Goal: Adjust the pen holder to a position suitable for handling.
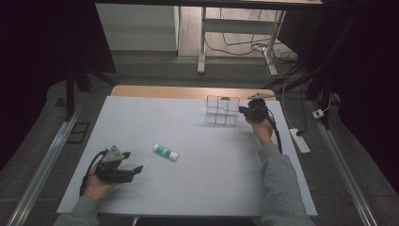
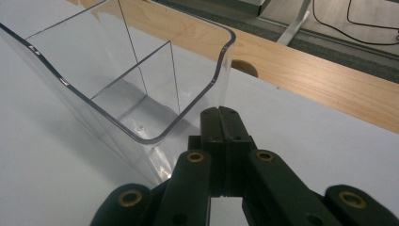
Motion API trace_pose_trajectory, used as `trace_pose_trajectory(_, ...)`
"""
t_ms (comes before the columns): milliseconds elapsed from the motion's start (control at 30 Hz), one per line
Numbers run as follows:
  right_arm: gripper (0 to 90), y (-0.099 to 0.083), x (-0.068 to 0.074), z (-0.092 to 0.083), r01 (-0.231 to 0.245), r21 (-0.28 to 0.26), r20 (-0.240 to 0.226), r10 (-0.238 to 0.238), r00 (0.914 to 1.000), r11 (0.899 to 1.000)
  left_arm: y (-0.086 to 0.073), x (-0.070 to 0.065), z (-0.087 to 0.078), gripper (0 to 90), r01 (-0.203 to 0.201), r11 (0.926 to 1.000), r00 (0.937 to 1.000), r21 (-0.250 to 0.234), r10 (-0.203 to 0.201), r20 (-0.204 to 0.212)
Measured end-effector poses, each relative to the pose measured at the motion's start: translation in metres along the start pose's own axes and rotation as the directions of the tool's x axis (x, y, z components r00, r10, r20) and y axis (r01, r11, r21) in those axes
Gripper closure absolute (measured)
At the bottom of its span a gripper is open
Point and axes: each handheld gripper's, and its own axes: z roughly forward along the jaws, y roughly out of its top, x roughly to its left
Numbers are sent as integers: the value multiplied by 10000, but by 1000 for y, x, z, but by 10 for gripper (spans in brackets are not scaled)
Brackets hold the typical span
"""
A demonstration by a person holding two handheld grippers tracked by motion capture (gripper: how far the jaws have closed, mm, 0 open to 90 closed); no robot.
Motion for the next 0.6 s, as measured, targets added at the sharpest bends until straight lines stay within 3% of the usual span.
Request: trace_pose_trajectory(600,889,8,23,14,159,-104,-403,-163,9991,9998,0,-1,0,233,-16,10000,10000,6,16,9)
